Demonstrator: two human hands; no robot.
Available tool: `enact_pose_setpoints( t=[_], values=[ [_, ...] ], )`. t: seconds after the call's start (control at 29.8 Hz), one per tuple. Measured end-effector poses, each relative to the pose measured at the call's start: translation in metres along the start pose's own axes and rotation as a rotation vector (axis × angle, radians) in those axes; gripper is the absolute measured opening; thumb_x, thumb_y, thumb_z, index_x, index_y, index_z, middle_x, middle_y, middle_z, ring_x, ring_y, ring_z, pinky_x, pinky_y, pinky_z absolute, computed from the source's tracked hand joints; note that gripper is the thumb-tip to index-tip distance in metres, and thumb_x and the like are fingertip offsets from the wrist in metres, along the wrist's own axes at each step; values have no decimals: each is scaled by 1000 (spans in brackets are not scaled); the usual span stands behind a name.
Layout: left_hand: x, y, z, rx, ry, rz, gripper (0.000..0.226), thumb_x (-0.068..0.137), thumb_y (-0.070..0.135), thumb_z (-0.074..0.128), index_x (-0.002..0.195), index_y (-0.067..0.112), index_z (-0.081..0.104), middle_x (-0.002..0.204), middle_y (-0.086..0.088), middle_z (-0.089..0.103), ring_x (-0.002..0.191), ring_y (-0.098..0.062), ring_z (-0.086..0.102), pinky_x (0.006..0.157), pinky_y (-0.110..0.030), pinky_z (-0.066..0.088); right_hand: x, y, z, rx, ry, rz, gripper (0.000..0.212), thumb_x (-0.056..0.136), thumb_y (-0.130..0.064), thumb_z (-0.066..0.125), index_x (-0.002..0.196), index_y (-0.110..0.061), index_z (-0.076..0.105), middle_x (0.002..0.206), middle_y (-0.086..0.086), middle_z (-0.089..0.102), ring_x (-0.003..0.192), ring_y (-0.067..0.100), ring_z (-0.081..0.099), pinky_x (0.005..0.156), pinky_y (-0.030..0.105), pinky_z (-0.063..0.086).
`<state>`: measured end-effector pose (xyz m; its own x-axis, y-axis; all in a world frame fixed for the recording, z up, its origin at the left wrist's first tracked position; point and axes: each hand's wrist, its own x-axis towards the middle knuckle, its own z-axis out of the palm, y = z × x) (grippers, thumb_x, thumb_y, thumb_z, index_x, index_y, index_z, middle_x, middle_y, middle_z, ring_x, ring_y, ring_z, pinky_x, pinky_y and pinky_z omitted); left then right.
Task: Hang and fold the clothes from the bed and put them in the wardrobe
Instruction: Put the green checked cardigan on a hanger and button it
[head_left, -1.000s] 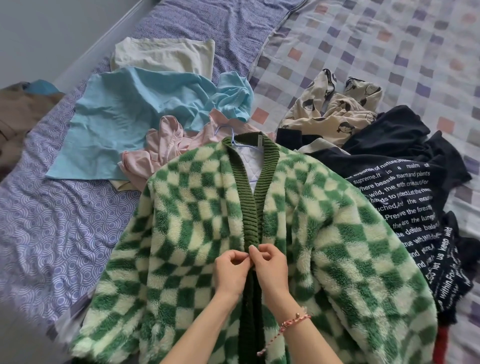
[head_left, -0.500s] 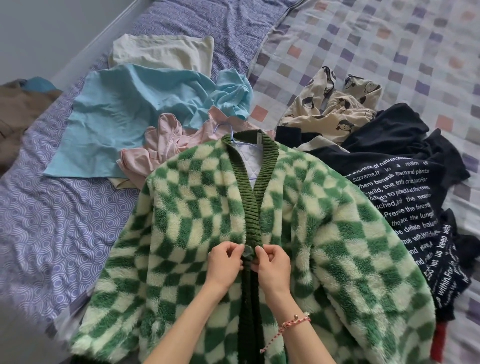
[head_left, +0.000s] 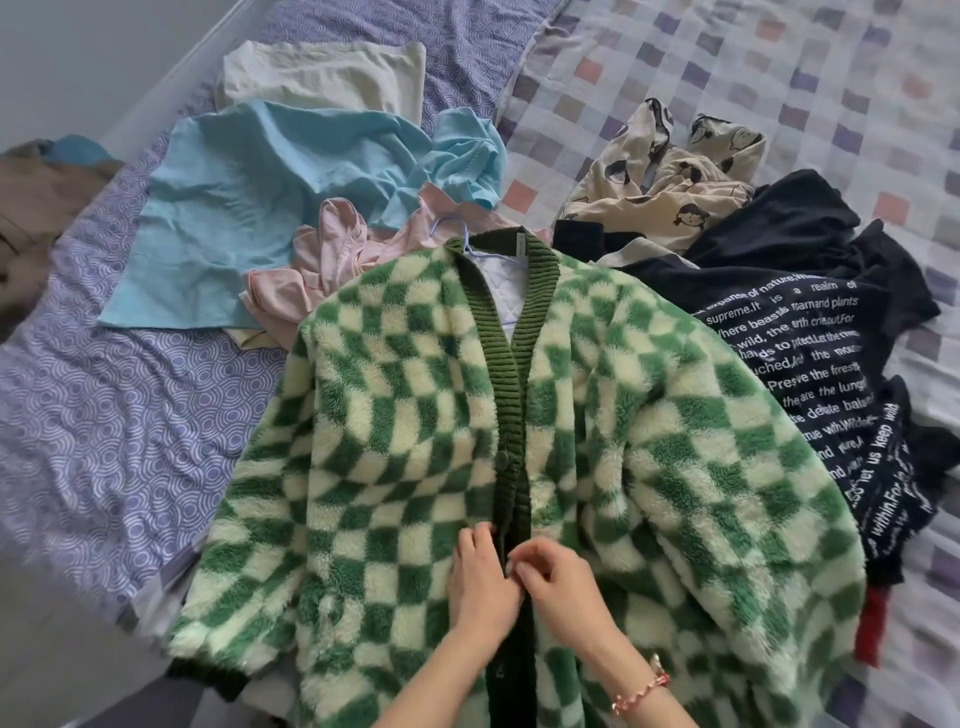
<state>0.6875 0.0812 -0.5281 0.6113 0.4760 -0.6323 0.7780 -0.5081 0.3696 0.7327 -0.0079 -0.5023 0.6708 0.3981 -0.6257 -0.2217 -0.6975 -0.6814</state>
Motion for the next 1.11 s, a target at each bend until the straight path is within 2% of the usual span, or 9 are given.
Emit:
enact_pose_setpoints(
  t=[0.17,0.3,0.37,0.44,0.5,0.6,0.81,0.97,1.11],
  values=[
    [0,-9,5,-299,104,-268,20,95,11,45,109,11,59,110,-8,62,97,-26,57,73,-27,41,-1,15,10,-587,27,-43,24,93,-27,51,114,-19,58,110,-1,52,106,19,53,88,30,43],
    [-13,-27,-6,-507,47,-205,8,90,9,57,84,14,60,84,-2,63,79,-16,55,59,-21,36,-2,-2,21,-829,134,-19,31,68,-33,80,84,-15,61,88,4,60,76,21,63,59,31,49],
    [-17,-33,-12,-529,31,-115,18,87,2,59,78,18,57,77,5,61,76,-14,54,57,-12,36,7,-5,22,-718,91,-10,20,88,-25,59,102,-11,57,108,7,56,99,24,58,78,33,47],
    [-22,-35,-17,-544,13,-75,29,84,-4,57,72,22,53,72,7,59,72,-14,53,58,-9,38,6,-6,20,-535,19,-19,16,92,-23,53,103,-12,55,108,6,55,102,24,55,83,32,42],
    [-24,-33,-20,-561,9,-76,28,82,-5,55,72,22,54,72,5,61,70,-15,53,60,-13,39,0,-7,18,-283,50,-10,9,90,-23,58,85,-18,51,88,1,57,81,18,57,73,28,45],
    [-31,-28,-22,-586,14,-69,23,80,-3,54,75,19,54,72,1,61,70,-18,52,63,-23,41,-13,-6,18,92,32,79,24,90,-20,59,72,-18,44,64,-3,52,44,8,52,49,20,41],
    [-49,-23,-27,-410,130,88,25,85,-6,49,101,7,63,96,-3,59,92,-19,54,79,-18,37,-27,-7,2,268,-91,149,15,95,-14,50,82,-11,44,50,4,55,32,8,42,36,18,31],
    [-58,-14,-30,-448,181,129,14,83,-3,55,88,5,64,98,-3,54,94,-17,54,89,-24,43,-32,-9,2,470,56,209,16,92,-7,54,76,-5,52,60,10,62,39,13,53,39,20,41],
    [-60,-4,-39,-593,168,42,18,91,6,52,80,14,63,87,5,57,84,-12,52,69,-13,35,-37,-5,7,481,157,166,15,90,3,53,88,-11,48,63,9,61,43,8,55,46,20,46]
  ],
)
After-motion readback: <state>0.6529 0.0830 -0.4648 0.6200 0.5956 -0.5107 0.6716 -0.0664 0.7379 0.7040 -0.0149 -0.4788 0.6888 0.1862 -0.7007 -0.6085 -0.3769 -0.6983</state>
